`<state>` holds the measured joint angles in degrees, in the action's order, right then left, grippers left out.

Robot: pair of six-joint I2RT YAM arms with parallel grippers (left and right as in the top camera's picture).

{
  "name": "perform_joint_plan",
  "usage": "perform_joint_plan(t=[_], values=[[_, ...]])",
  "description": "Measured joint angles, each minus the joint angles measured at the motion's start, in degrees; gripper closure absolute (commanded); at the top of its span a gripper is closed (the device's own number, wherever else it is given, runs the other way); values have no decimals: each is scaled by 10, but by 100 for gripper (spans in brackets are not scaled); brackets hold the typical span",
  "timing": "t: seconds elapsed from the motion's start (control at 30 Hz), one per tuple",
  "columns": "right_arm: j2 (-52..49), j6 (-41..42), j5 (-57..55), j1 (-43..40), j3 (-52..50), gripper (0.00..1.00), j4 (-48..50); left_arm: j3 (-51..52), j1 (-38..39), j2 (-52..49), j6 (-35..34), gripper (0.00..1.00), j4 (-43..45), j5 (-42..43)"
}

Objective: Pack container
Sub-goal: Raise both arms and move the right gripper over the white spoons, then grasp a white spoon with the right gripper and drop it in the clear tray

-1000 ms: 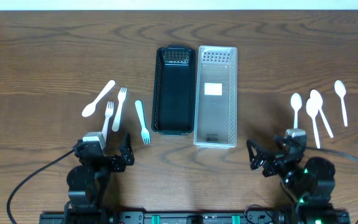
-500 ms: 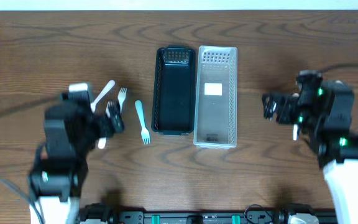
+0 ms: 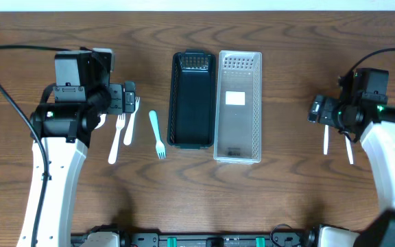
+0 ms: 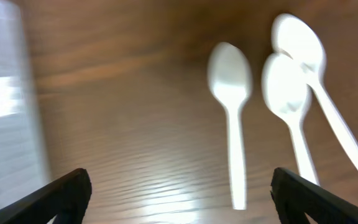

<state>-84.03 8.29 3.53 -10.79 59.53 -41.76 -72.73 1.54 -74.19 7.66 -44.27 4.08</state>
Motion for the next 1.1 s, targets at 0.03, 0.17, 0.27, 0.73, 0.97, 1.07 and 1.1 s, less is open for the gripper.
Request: perform_joint_plan(t=[0.03,0.17,0.27,0.73,0.97,1.07,1.1], values=[[-14,0,-7,-6,0,8,3,0,0,-1,12,2,0,0],[-70,0,-30,-18,0,15,7,0,0,0,34,2,-10,-9],[-109,-1,-36,-24,0,19,11,0,-1,0,42,2,-24,-30],[-188,8,-62,-32,0,44,59,0,-63,0,44,2,-68,-70],[-205,12,-64,-32,1,73,67,0,-79,0,44,2,-67,-71],[-206,14,-66,-32,1,98,67,0,-80,0,44,2,-68,-71],[-206,13,-66,-32,1,99,67,0,-80,0,44,2,-68,-71]])
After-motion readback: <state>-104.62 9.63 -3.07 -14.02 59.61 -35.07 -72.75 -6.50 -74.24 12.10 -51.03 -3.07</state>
